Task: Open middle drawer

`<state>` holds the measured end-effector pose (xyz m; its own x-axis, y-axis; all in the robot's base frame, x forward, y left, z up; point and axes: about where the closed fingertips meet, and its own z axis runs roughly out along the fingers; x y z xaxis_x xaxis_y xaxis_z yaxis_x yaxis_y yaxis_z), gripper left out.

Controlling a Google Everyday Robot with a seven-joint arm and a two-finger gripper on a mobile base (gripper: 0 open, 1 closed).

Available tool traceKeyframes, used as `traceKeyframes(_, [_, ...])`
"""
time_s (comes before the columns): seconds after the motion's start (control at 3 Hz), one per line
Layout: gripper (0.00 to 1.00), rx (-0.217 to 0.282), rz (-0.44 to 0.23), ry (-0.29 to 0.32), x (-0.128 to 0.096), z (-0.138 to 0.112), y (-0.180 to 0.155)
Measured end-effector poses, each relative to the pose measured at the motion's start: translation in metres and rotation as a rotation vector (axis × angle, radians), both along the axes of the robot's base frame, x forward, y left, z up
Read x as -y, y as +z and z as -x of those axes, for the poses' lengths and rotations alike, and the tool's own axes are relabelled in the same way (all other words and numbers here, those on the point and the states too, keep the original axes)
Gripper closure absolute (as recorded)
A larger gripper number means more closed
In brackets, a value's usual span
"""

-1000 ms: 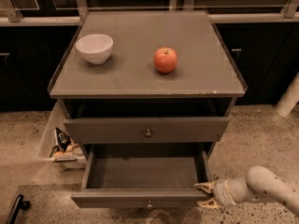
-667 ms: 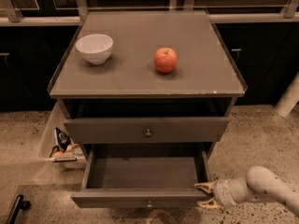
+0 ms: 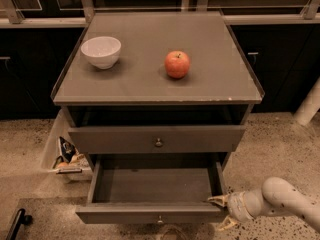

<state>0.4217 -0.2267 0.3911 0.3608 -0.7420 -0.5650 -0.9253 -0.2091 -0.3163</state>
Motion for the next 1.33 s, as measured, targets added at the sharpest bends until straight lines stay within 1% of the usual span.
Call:
traceKeyframes(0.33, [0.00, 0.022, 0.007, 0.037, -0.011, -0.002, 0.017])
traceKeyframes(0.67, [0.00, 0.077, 0.030, 0.077, -0.017, -0.001, 0.052])
traceKeyframes(1.0, [0.00, 0.145, 0.079, 0.101, -0.019, -0.002, 0.096])
traceKeyframes(1.33, [0.00, 0.154, 0.089, 0.103, -0.018, -0.004, 0.102])
